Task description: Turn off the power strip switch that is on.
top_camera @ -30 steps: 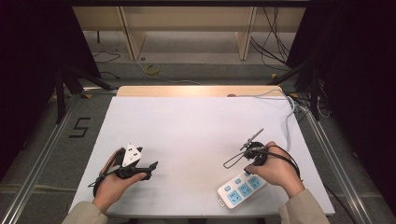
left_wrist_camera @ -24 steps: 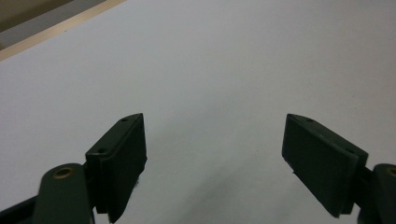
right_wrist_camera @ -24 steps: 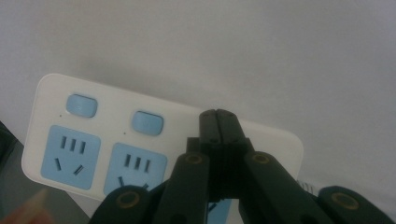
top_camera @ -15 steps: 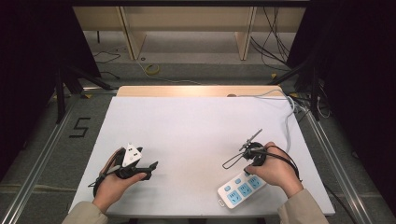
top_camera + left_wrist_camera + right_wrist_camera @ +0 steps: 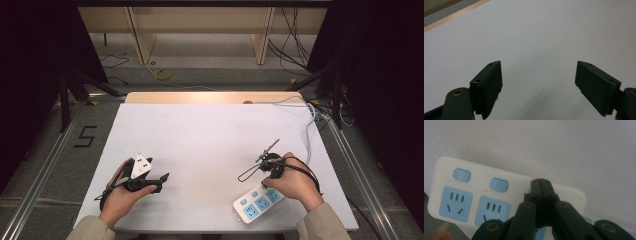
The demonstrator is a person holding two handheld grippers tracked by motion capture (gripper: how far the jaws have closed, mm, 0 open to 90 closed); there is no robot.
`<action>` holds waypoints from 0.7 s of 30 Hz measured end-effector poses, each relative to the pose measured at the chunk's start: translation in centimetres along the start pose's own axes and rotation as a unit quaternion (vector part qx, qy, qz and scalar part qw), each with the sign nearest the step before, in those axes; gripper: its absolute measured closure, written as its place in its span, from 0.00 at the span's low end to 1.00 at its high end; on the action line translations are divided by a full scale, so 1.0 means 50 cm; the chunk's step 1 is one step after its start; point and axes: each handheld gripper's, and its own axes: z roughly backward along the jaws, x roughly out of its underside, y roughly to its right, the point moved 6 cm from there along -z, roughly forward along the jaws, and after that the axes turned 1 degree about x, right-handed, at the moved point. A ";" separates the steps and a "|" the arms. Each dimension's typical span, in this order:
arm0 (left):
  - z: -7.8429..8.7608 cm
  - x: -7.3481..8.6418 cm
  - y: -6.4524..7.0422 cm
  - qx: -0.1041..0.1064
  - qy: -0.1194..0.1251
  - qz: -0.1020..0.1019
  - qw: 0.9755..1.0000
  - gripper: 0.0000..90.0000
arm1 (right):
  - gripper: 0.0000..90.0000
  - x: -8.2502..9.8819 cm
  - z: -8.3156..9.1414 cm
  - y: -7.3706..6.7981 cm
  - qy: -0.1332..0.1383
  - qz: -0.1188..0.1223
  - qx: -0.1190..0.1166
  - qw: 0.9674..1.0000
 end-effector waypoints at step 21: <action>0.000 0.000 0.000 0.000 0.000 0.000 1.000 0.24 | 1.00 -0.001 -0.003 0.000 -0.003 0.000 0.005 1.000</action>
